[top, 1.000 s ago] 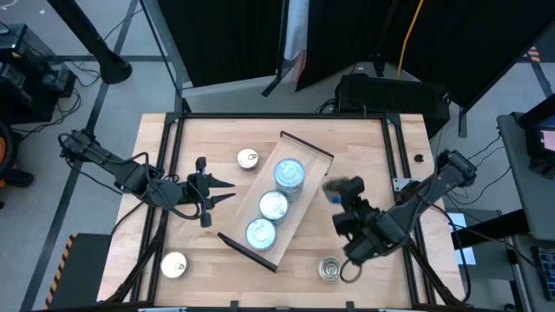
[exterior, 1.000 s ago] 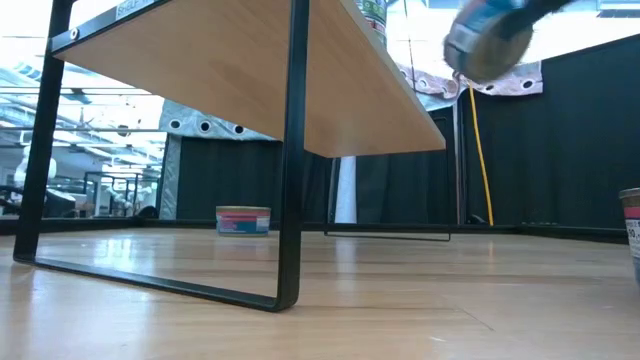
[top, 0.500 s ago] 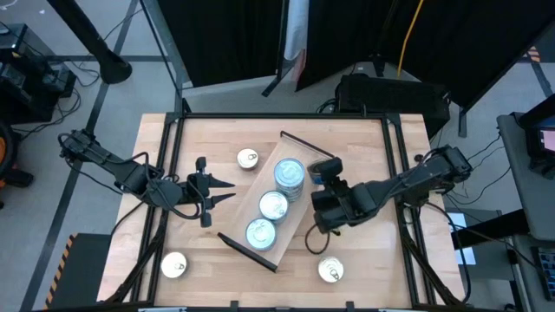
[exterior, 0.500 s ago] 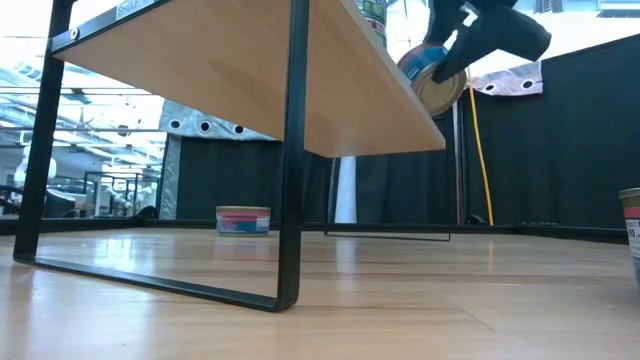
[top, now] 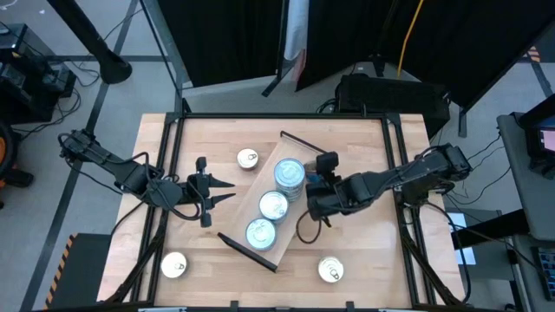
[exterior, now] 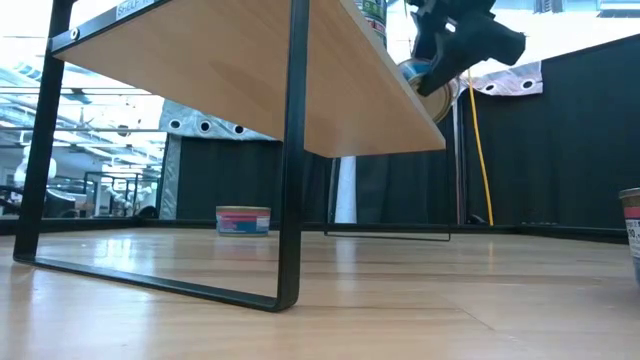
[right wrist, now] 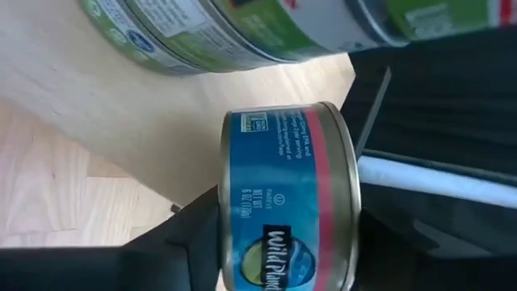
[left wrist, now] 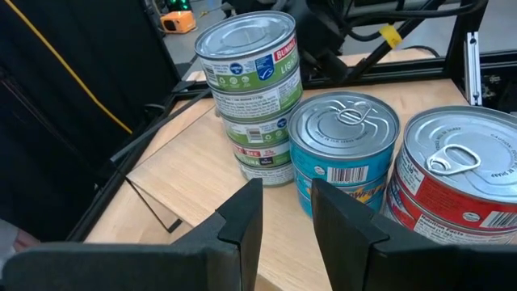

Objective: Stack canned seafood by type on shelf
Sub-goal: Put the blue-pink tuna can on the shelf

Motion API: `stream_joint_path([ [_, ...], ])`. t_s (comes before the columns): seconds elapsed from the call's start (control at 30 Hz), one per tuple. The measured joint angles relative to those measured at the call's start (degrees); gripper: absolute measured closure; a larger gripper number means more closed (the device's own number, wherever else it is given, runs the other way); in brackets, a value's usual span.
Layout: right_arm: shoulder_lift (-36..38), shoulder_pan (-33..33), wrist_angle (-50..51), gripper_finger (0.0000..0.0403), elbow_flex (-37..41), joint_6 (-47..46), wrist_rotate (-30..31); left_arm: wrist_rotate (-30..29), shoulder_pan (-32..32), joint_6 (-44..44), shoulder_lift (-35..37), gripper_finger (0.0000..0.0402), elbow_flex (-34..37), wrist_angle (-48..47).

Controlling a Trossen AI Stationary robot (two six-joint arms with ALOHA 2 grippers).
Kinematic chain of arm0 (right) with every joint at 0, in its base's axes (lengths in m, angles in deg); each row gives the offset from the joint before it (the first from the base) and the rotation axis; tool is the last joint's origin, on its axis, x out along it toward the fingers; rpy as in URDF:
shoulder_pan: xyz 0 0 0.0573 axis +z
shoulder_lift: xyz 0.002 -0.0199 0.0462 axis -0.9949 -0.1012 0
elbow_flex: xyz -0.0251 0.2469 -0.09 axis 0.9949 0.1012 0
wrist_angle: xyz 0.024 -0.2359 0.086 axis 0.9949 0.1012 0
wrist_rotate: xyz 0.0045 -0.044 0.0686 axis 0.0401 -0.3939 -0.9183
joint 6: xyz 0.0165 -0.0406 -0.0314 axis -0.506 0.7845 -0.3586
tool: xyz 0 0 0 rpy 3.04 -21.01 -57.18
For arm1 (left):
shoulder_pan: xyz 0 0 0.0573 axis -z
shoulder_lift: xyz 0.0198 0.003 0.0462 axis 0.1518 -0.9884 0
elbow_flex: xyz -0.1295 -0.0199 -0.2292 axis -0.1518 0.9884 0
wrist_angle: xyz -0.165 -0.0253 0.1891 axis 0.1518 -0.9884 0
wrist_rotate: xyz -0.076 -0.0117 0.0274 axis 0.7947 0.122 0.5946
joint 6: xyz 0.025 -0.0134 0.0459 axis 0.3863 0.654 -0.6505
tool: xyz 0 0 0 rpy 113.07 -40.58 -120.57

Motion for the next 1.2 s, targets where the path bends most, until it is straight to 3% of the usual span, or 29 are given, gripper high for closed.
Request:
stream_joint_path([
  [0.3,0.08,-1.23,-3.12,0.0104,0.00,-1.73,-0.69,0.02,-0.02,-0.31,0.00,0.0293,0.00,0.02],
  [0.5,1.11,-1.57,-2.86,0.0064,0.02,-4.73,-5.86,0.02,0.00,-0.31,0.00,0.0293,0.00,0.02],
  [0.87,2.24,-1.51,-3.42,0.0060,0.04,-9.46,-6.04,0.02,-0.02,-0.12,0.02,0.0293,0.02,-0.04],
  [1.07,3.04,1.72,9.07,0.0070,0.03,-22.01,-6.16,0.02,-0.02,0.09,0.18,0.0293,0.04,-0.24],
  [1.2,3.17,4.58,13.35,0.0098,0.04,-29.09,-6.10,-2.02,0.00,0.12,0.37,0.0293,0.04,-0.51],
])
